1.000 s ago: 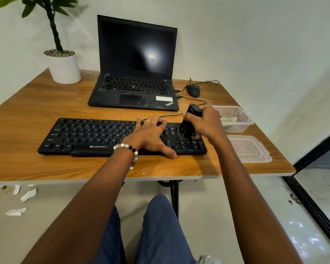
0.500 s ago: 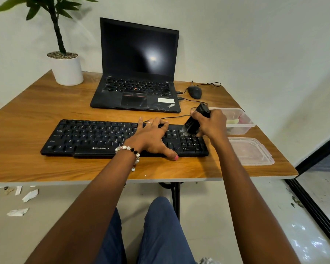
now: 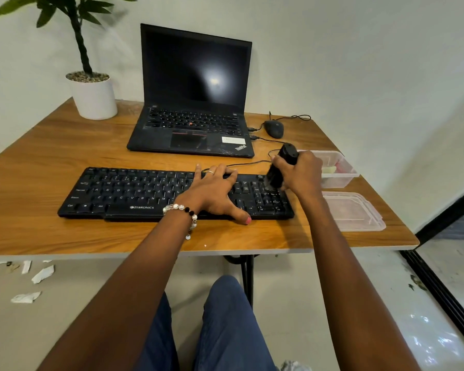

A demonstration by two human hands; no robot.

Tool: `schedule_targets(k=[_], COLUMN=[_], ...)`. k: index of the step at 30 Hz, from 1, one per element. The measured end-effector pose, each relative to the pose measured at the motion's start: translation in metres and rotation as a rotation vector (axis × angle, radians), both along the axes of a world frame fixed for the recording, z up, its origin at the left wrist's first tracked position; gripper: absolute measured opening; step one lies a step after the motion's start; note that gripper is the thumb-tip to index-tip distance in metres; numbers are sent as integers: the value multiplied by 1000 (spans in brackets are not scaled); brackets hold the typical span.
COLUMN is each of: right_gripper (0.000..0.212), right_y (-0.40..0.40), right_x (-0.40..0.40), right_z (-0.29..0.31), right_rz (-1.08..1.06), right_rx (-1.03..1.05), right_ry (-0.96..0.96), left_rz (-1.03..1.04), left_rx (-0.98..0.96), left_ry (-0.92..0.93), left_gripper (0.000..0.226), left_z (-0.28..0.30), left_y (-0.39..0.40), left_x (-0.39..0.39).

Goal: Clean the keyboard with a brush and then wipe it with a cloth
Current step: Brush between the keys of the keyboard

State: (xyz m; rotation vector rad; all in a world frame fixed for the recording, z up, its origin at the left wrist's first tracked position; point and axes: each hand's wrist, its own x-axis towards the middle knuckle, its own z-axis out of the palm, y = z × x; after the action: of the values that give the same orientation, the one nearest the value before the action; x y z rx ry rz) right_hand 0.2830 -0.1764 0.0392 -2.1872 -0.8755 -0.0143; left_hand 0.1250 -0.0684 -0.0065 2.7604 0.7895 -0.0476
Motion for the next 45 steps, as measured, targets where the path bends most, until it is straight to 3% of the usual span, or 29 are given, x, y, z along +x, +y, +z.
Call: schedule_targets(k=[2,6,8,13,19,24,27,31,33,37,40,43,45], right_gripper=[47,41,39,51,47,36,33,48,42,30,25,30,42], right_y=[-2,-6,-7,-9,-7,-6,-14,-29,-31,-29,-27,-32,-33], right_x=[2,-4,-7,-4,-19,-29,-16,10,8,-18,-24,-11,-5], right_z=[5,6,0,-10,-7,-9,-11,-8,-5,-4,-10,-12,-11], right_rz=[-23,119,124,19,4,142,90,-47,-39,102,124,38,-29], right_rx=[-64,136,136,-6,-64,141,180,91,76,231,228,170,85], right_ry=[-171,101,156,-129,-325,48,209,39,-69,114,233,164,-8], left_rz=[-1,-3,1,6,4,2,6,-2,0,7,9,3,2], left_rx=[2,14,15,6,7,8,5,2,6,5,5,11,12], left_ry=[-3,-7,-2,-4,-8,-11,-11,-15,-15,-11,-7,-6,-11], left_gripper=[131,131,132,132,130,129,129,128,128,128,129,130,130], left_z=[0,-2,-2,-3,-1,0,0,1,0,0,-1,-3,-4], left_y=[1,1,1,2,-1,-1,-1,-2,-1,-1,0,2,3], left_x=[0,0,1,1,-1,-1,-2,-1,-1,-2,-1,0,0])
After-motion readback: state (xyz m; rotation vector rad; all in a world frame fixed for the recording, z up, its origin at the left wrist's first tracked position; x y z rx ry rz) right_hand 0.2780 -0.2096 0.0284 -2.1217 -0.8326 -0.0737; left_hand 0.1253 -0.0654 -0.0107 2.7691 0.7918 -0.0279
